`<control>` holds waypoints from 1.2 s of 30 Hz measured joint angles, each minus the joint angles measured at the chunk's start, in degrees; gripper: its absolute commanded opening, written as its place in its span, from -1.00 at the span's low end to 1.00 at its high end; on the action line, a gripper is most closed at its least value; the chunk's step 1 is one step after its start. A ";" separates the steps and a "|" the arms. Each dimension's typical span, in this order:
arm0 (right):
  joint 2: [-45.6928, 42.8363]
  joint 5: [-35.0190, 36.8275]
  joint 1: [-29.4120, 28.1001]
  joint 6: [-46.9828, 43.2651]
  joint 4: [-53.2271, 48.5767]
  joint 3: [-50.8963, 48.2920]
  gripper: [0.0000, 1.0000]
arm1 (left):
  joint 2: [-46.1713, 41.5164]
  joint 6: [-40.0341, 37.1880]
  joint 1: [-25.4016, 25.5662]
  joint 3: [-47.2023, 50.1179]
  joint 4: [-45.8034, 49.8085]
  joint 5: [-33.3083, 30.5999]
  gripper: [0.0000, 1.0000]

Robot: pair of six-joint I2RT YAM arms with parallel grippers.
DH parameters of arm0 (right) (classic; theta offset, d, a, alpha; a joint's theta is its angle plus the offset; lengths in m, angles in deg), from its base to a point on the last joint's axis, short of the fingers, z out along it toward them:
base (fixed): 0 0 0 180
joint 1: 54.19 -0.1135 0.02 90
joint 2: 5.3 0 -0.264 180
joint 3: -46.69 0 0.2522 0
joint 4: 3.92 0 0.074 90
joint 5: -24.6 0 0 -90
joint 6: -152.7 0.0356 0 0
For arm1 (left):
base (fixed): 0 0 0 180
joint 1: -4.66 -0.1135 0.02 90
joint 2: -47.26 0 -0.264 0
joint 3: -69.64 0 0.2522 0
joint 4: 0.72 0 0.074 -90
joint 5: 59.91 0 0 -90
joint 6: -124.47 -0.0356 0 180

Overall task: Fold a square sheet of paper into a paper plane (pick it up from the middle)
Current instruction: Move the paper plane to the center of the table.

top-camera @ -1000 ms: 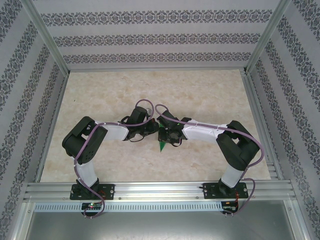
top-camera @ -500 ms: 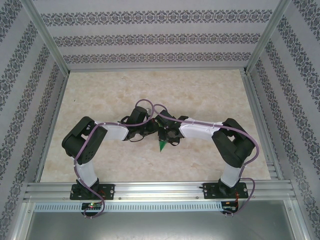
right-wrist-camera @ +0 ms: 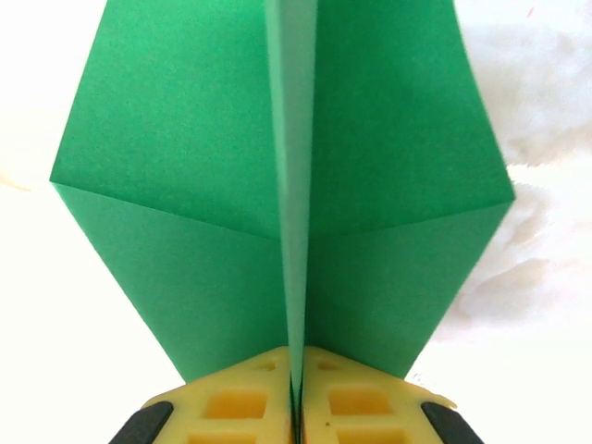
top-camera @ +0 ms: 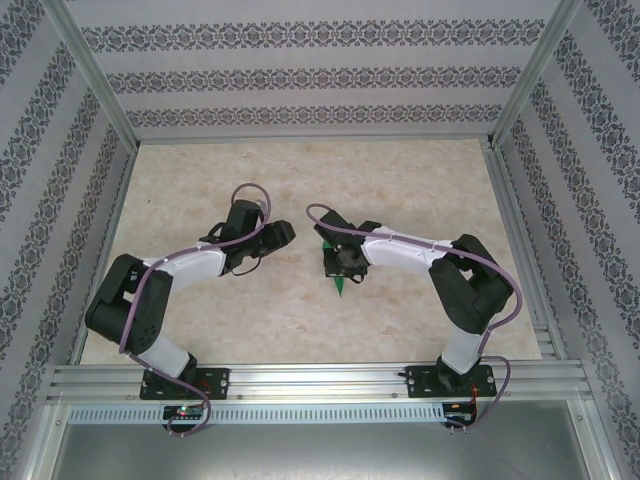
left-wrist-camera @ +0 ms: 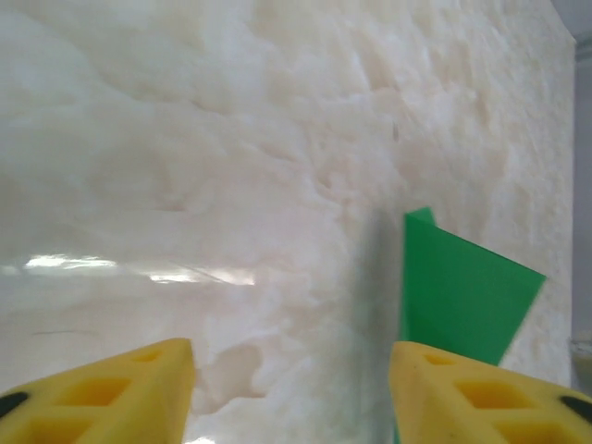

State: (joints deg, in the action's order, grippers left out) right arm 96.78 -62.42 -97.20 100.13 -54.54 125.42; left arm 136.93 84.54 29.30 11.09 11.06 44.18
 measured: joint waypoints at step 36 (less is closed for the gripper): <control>5.88 1.03 0.35 -0.50 -1.27 3.04 -0.81 | -1.75 -2.03 -0.24 0.81 12.11 -10.78 1.00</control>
State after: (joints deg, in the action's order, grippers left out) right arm 102.66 -61.39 -96.85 99.63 -55.81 128.46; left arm 135.18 82.50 29.06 11.90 23.17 33.40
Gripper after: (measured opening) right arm 0.101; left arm 0.999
